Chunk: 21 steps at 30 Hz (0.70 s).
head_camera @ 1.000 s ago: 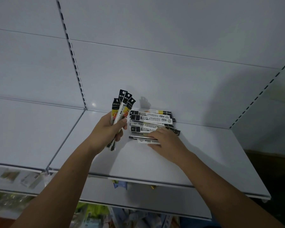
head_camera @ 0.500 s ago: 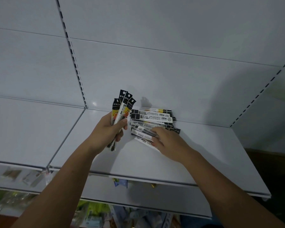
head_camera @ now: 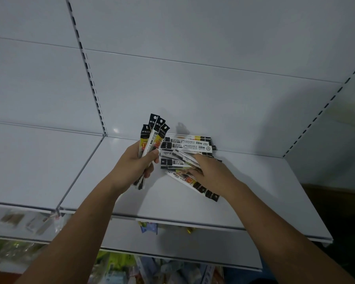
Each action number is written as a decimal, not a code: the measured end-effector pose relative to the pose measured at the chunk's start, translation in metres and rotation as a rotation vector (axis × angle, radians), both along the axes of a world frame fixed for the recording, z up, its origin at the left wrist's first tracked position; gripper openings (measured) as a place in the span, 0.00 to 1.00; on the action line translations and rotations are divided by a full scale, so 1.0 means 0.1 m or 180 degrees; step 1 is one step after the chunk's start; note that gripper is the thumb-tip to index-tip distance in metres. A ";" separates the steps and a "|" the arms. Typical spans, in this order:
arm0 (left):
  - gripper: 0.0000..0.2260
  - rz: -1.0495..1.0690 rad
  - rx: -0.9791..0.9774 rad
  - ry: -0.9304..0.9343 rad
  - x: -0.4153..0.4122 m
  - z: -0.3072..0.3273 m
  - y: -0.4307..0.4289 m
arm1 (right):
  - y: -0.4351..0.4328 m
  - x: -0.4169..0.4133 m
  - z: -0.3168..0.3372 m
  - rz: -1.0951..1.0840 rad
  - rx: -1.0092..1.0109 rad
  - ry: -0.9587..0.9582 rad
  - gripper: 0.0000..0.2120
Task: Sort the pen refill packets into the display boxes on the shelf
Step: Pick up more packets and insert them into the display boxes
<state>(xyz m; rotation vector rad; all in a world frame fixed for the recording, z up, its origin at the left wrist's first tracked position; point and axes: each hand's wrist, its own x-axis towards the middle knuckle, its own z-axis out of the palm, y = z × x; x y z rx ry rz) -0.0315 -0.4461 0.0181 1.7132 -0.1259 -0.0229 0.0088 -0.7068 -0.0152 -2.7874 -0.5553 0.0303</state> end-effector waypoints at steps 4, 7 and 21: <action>0.05 0.0007 0.0022 0.0005 -0.01 0.01 -0.01 | 0.03 0.08 -0.05 -0.0112 -0.0018 -0.0120 0.23; 0.05 0.0030 0.0029 0.0008 -0.02 0.03 -0.01 | 0.04 0.12 -0.06 -0.0126 -0.0071 -0.0193 0.23; 0.05 0.0066 0.0067 -0.0015 -0.04 0.06 0.01 | 0.01 0.08 0.02 0.0073 -0.0187 -0.0039 0.15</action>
